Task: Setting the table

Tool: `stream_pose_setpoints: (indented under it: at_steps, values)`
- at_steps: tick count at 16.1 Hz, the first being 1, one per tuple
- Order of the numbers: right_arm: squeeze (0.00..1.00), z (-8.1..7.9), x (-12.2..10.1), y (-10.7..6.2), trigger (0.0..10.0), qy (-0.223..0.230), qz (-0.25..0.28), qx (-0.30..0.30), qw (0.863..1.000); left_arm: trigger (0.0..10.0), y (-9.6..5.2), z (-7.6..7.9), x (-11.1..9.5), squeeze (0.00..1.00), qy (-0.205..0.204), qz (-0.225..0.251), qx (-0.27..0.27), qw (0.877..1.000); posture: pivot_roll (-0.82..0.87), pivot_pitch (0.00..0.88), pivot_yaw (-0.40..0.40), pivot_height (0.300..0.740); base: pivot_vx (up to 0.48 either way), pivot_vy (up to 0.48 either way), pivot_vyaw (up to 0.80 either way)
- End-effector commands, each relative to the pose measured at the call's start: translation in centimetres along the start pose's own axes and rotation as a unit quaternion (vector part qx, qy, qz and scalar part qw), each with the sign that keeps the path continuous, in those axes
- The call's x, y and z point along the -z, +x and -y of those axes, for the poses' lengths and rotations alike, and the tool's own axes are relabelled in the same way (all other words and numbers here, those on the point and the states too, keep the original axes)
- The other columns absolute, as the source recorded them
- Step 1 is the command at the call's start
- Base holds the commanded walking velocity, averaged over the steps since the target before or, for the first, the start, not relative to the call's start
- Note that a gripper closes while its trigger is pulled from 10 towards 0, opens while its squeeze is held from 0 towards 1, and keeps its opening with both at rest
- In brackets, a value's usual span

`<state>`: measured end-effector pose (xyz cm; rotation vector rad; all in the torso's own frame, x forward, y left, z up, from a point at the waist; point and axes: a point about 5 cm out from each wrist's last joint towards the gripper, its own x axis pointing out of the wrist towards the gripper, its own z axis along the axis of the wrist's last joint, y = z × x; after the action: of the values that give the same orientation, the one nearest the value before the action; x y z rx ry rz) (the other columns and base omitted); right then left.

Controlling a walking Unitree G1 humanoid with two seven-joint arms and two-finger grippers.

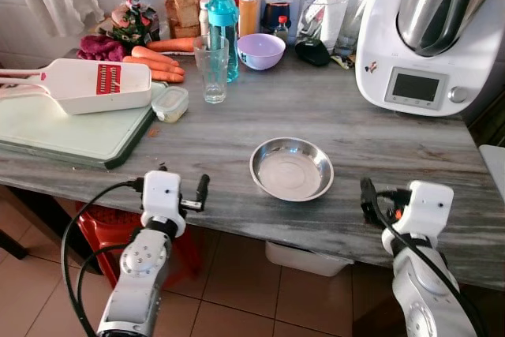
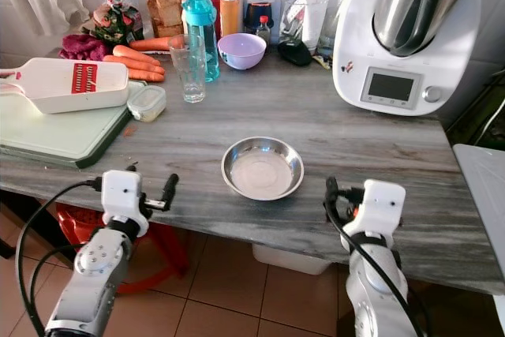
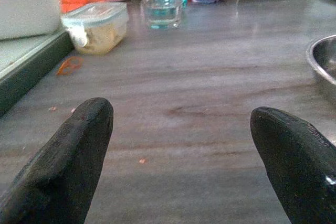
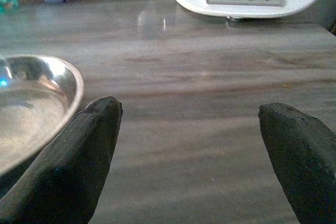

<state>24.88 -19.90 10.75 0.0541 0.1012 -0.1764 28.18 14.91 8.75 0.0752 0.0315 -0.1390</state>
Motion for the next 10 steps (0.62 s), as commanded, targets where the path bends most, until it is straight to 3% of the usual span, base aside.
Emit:
stream_pose_setpoints:
  at_steps: [1,3,6,10]
  values:
    - [0.12,0.4,-0.8,0.2,10.0,-0.007,0.011,0.001,1.000,10.0,0.4,0.2,-0.4,0.00,0.012,0.008,0.003,1.000,-0.06,0.000,-0.026,0.740,0.000,0.000,0.00]
    - [0.00,-0.1,-1.4,0.7,10.0,-0.013,0.037,-0.008,0.999,10.0,0.7,-0.4,-0.5,0.00,0.011,0.009,-0.014,1.000,-0.05,0.000,0.013,0.740,0.000,0.000,0.00]
    - [0.00,-0.8,-1.7,0.8,10.0,-0.013,0.050,-0.003,0.999,10.0,0.6,-0.2,-0.7,0.00,0.021,0.011,-0.012,1.000,-0.04,0.000,0.036,0.740,0.000,0.000,0.00]
    - [0.00,-1.7,-1.4,0.7,10.0,-0.004,0.047,-0.019,0.999,10.0,1.0,0.2,-0.5,0.00,0.016,0.004,0.000,1.000,-0.05,0.000,0.034,0.740,0.000,0.000,-0.71]
